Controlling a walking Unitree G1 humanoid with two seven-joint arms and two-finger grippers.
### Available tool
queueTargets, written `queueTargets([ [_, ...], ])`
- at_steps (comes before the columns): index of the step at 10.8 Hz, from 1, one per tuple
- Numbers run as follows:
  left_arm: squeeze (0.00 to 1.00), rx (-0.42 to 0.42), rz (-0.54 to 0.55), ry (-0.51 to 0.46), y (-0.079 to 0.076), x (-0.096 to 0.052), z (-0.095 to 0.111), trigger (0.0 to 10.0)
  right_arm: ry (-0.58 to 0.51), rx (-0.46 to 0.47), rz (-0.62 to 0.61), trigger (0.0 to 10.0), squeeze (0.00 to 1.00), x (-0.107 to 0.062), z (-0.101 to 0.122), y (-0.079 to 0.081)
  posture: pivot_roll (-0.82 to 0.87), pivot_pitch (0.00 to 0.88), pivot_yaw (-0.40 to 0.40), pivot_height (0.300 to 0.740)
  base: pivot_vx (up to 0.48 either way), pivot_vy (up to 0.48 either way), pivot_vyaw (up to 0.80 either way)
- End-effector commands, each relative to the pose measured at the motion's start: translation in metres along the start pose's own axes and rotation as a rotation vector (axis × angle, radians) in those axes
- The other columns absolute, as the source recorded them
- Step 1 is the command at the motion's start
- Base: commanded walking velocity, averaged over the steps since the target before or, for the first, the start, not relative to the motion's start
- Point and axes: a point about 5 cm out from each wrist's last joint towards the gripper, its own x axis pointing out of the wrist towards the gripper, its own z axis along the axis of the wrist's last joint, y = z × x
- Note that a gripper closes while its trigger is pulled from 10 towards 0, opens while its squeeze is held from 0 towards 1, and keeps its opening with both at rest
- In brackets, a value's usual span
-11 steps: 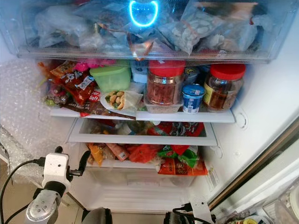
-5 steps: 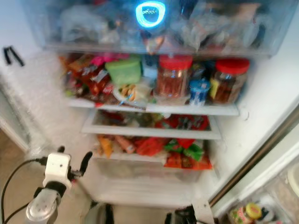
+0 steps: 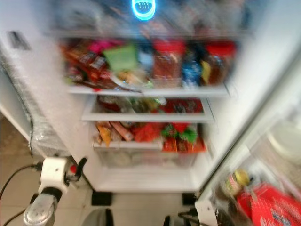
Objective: Restocking fridge
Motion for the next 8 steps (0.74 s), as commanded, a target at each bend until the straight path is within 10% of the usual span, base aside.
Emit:
queueTargets([
  [1,0.0,-0.022,0.039,0.038,0.006,-0.001,-0.007,10.0,0.102,0.002,0.023,10.0,0.0,-0.004,-0.024,0.008,-0.04,0.0,-0.001,0.636,0.0,0.0,0.0],
  [4,0.0,-0.176,0.251,0.39,0.05,-0.017,-0.083,10.0,0.103,0.0,0.025,10.0,0.0,-0.003,-0.023,0.007,-0.03,0.0,-0.012,0.636,0.0,0.0,0.0],
  [6,0.0,-0.079,0.133,0.732,0.029,-0.053,-0.138,10.0,0.097,0.004,0.025,10.0,0.0,-0.003,-0.021,0.006,-0.02,0.0,-0.018,0.636,0.0,0.0,0.0],
  [8,0.0,-0.11,0.128,0.776,0.02,-0.058,-0.146,10.0,0.094,0.011,0.023,10.0,0.0,-0.003,-0.022,0.006,-0.03,0.0,-0.018,0.636,0.0,0.39,0.0],
])
